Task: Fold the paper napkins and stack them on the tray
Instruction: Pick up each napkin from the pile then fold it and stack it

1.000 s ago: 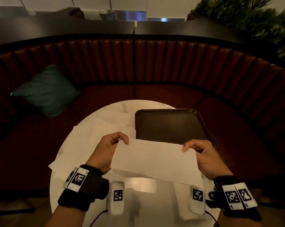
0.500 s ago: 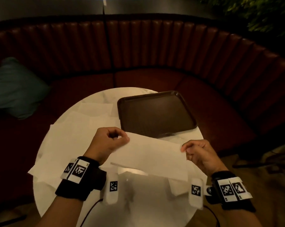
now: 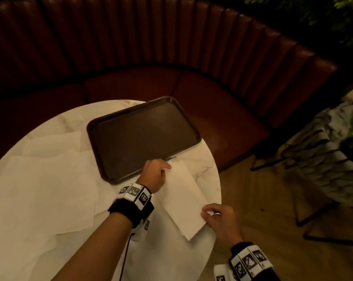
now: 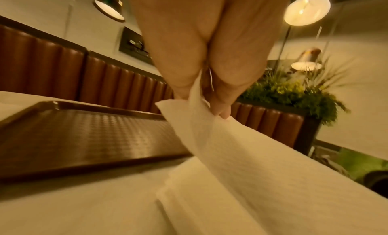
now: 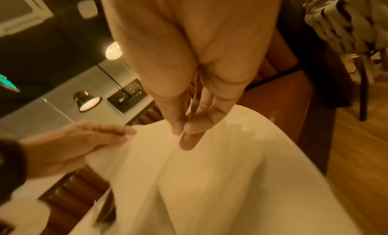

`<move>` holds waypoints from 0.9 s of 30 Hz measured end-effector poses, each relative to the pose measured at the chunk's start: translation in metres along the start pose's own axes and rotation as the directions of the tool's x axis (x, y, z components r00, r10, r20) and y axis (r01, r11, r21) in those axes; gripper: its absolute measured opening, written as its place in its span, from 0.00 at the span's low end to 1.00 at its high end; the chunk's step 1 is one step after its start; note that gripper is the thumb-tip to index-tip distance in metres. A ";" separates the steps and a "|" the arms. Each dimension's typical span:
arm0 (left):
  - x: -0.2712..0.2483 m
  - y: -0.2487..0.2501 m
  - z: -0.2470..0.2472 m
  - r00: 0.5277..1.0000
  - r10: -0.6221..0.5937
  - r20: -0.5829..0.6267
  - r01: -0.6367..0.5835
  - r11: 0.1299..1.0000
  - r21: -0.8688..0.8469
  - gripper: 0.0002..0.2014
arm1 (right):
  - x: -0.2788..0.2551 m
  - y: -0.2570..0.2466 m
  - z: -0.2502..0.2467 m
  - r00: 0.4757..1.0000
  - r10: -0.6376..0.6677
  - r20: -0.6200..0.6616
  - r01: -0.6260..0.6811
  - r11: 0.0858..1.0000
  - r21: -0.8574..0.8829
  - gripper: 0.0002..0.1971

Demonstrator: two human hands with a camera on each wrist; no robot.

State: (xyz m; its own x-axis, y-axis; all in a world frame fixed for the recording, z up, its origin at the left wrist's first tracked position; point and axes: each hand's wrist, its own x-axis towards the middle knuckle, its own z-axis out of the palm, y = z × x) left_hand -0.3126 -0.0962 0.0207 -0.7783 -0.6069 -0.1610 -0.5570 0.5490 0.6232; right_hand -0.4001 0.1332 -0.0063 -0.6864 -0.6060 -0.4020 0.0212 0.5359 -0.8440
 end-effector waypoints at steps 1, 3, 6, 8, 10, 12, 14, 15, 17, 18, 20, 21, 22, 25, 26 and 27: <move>0.007 0.001 0.010 0.998 -0.001 0.057 -0.001 1.000 0.026 0.21 | 0.003 0.006 0.001 1.000 0.021 -0.008 -0.021 0.999 -0.030 0.08; 0.017 0.004 0.027 0.984 -0.064 0.164 0.050 0.995 0.088 0.27 | 0.008 0.018 0.004 0.999 0.031 -0.012 -0.032 0.993 -0.116 0.12; 0.022 0.013 0.040 0.941 -0.144 0.307 0.080 0.974 0.211 0.33 | 0.015 0.031 0.012 0.997 0.076 0.010 -0.072 0.973 -0.220 0.12; 0.023 0.015 0.047 0.918 -0.164 0.362 0.052 0.953 0.299 0.35 | 0.018 0.037 0.015 0.995 0.100 0.006 -0.094 0.953 -0.289 0.13; 0.023 0.012 0.053 0.903 -0.190 0.386 0.042 0.932 0.360 0.36 | 0.019 0.038 0.016 0.996 0.089 0.026 -0.073 0.925 -0.372 0.16; 0.022 0.007 0.057 0.889 -0.218 0.402 0.049 0.919 0.390 0.37 | 0.021 0.037 0.014 0.996 0.068 0.053 -0.040 0.910 -0.413 0.16; 0.018 0.004 0.054 0.887 -0.232 0.400 0.067 0.920 0.386 0.38 | 0.022 0.036 0.011 0.996 0.055 0.071 -0.020 0.907 -0.420 0.16; 0.015 0.003 0.050 0.894 -0.228 0.385 0.083 0.930 0.358 0.37 | 0.021 0.034 0.009 0.996 0.047 0.078 -0.009 0.901 -0.434 0.15; 0.005 0.000 0.037 0.924 -0.204 0.323 0.119 0.957 0.265 0.34 | 0.018 0.023 0.005 0.998 -0.007 0.058 0.033 0.888 -0.459 0.14; -0.004 -0.004 0.029 0.939 -0.197 0.283 0.138 0.967 0.214 0.31 | 0.017 0.015 0.003 0.998 -0.047 0.038 0.059 0.885 -0.462 0.13; -0.031 -0.021 0.012 0.952 -0.236 0.193 0.218 0.970 0.112 0.25 | 0.013 -0.010 0.007 0.988 -0.148 0.038 0.147 0.847 -0.511 0.11; -0.049 -0.034 0.003 0.949 -0.278 0.150 0.274 0.960 0.048 0.22 | 0.010 -0.024 0.012 0.977 -0.205 0.058 0.203 0.812 -0.547 0.10; -0.060 -0.043 -0.004 0.947 -0.297 0.119 0.302 0.953 -0.027 0.19 | 0.009 -0.037 0.013 0.967 -0.246 0.061 0.236 0.789 -0.567 0.08; -0.125 -0.084 -0.034 0.905 -0.425 0.018 0.416 0.876 -0.242 0.16 | 0.004 -0.075 0.053 0.946 -0.275 0.170 0.322 0.776 -0.542 0.07; -0.148 -0.097 -0.042 0.878 -0.479 -0.010 0.458 0.844 -0.279 0.16 | 0.003 -0.084 0.072 0.940 -0.266 0.214 0.339 0.785 -0.519 0.07; -0.171 -0.110 -0.048 0.844 -0.536 -0.035 0.499 0.806 -0.318 0.15 | 0.002 -0.091 0.093 0.929 -0.254 0.268 0.360 0.786 -0.502 0.08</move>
State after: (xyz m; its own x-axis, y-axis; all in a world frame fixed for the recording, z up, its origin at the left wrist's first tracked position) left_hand -0.1041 -0.0804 0.0162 -0.3482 -0.8263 -0.4426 -0.7451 -0.0426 0.6656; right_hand -0.3357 0.0280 0.0366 -0.4482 -0.8570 -0.2541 -0.5956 0.4983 -0.6300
